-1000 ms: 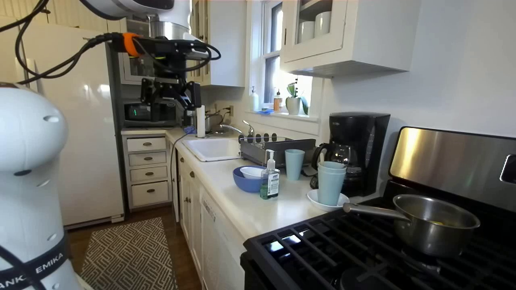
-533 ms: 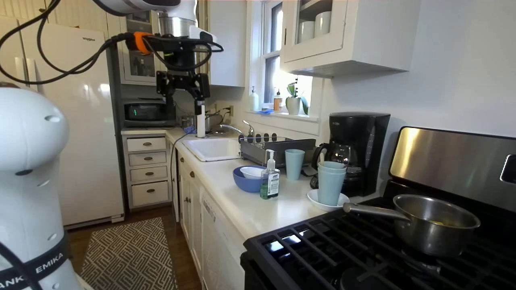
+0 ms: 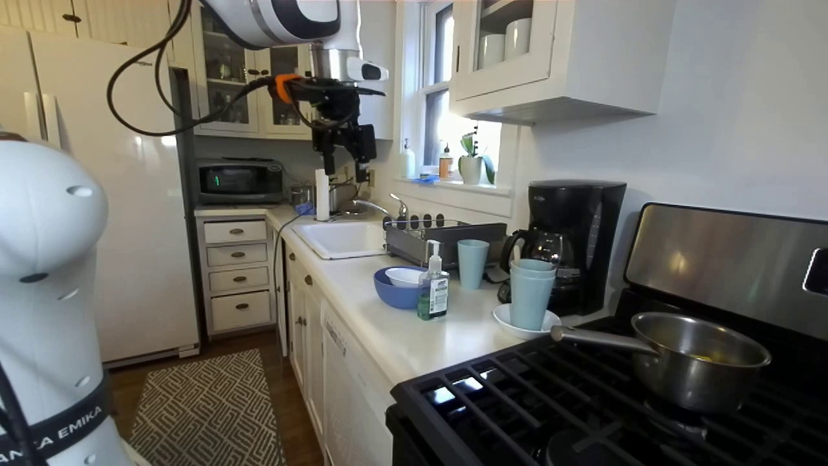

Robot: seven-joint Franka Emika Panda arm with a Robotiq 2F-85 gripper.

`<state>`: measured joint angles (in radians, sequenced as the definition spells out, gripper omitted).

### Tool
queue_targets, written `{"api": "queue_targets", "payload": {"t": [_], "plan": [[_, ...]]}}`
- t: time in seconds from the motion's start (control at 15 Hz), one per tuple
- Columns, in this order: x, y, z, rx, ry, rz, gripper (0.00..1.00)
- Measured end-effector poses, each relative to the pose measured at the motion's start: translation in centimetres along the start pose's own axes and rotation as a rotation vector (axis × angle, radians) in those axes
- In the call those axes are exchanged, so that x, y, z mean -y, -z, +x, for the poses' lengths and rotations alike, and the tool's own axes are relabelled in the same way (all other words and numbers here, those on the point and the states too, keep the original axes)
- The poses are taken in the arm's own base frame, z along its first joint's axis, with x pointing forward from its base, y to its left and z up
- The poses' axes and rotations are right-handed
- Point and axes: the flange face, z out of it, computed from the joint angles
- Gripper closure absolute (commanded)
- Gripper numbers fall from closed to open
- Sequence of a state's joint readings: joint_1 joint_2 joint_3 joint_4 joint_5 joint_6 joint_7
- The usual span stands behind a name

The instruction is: Press down on the white soap nozzle once

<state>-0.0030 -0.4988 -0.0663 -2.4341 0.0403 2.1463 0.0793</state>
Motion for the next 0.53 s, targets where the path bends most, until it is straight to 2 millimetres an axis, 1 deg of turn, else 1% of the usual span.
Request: {"api": "queue_targets", "payload": {"t": [0.13,0.27,0.53], "plan": [[-0.6,-0.9,2.0,-0.001,-0.08,-0.012,0.5],[-1.4,-1.5,3.6,0.004,-0.142,-0.022,0.64],[-3.3,-2.1,6.2,0.007,-0.255,-0.04,0.91]]}}
